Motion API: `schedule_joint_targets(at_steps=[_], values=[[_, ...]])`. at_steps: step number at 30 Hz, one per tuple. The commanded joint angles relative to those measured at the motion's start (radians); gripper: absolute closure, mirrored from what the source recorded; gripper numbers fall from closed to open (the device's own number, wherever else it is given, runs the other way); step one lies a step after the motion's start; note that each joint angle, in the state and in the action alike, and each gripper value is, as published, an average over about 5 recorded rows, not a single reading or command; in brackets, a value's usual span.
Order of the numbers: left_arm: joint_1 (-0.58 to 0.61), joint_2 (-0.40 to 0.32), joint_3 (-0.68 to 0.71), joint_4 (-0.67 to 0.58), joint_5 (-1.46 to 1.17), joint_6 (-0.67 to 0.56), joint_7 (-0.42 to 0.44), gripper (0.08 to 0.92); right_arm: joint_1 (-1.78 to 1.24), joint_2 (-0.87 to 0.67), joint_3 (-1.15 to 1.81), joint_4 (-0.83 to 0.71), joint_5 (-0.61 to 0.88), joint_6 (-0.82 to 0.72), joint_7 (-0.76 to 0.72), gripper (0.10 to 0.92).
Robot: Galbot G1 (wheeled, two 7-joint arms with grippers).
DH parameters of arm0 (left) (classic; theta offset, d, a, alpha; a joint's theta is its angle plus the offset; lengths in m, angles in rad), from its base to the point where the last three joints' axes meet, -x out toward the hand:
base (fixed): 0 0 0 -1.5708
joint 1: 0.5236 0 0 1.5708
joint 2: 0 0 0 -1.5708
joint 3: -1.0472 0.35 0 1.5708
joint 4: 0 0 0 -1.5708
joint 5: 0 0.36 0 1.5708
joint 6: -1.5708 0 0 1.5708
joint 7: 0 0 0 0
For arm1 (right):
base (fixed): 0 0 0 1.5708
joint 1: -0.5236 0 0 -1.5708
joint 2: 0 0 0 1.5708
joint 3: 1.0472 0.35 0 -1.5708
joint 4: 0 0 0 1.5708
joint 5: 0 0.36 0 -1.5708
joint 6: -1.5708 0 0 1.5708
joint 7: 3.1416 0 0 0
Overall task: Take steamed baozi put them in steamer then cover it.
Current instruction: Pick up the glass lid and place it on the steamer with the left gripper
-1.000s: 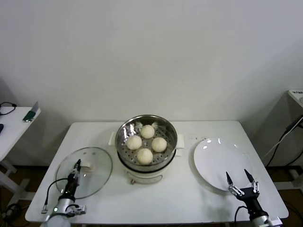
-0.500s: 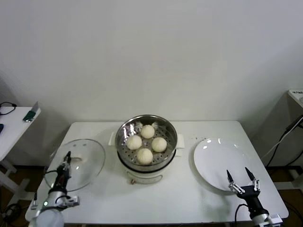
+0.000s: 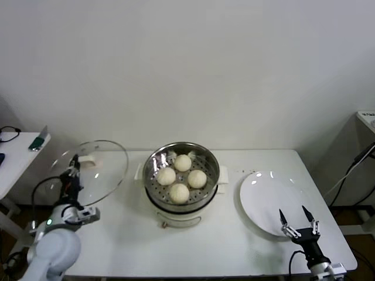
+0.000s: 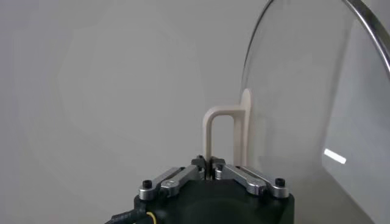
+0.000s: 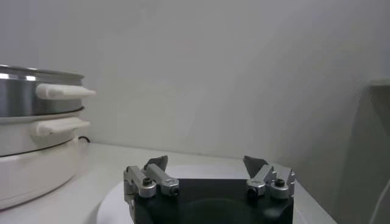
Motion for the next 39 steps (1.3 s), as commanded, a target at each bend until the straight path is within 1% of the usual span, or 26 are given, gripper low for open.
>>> schedule_joint_targets(at_steps=[1, 4, 8, 14, 16, 19, 23, 26, 33, 39], values=[[-0.219, -0.021, 0.364, -0.172, 0.096, 0.298, 0.219, 0.862, 0.028, 0.008, -0.009, -0.007, -0.045, -0.005, 0.007, 0.203], [-0.281, -0.080, 0.441, -0.148, 0.170, 0.308, 0.253, 0.862, 0.042, 0.010, -0.014, -0.011, -0.049, -0.007, 0.011, 0.203], [-0.327, -0.164, 0.519, -0.109, 0.253, 0.308, 0.281, 0.862, 0.061, 0.011, -0.020, -0.021, -0.052, -0.007, 0.018, 0.203], [-0.339, -0.316, 0.591, -0.049, 0.359, 0.303, 0.287, 0.862, 0.082, 0.018, -0.022, -0.036, -0.049, 0.003, 0.026, 0.203], [-0.341, -0.354, 0.611, -0.027, 0.392, 0.292, 0.283, 0.862, 0.082, 0.018, -0.021, -0.038, -0.047, 0.010, 0.026, 0.203], [-0.343, -0.388, 0.638, 0.007, 0.423, 0.272, 0.269, 0.862, 0.082, 0.014, -0.019, -0.042, -0.043, 0.020, 0.026, 0.203], [-0.344, -0.421, 0.661, 0.055, 0.445, 0.254, 0.248, 0.862, 0.081, 0.011, -0.017, -0.050, -0.035, 0.030, 0.026, 0.203], [-0.348, -0.430, 0.667, 0.093, 0.450, 0.242, 0.229, 0.862, 0.080, 0.011, -0.017, -0.053, -0.027, 0.036, 0.026, 0.203], [-0.357, -0.410, 0.661, 0.161, 0.440, 0.223, 0.196, 0.862, 0.077, 0.011, -0.011, -0.056, -0.021, 0.047, 0.028, 0.203], [-0.360, -0.391, 0.645, 0.192, 0.451, 0.215, 0.191, 0.862, 0.080, 0.012, -0.008, -0.059, -0.019, 0.052, 0.032, 0.203]])
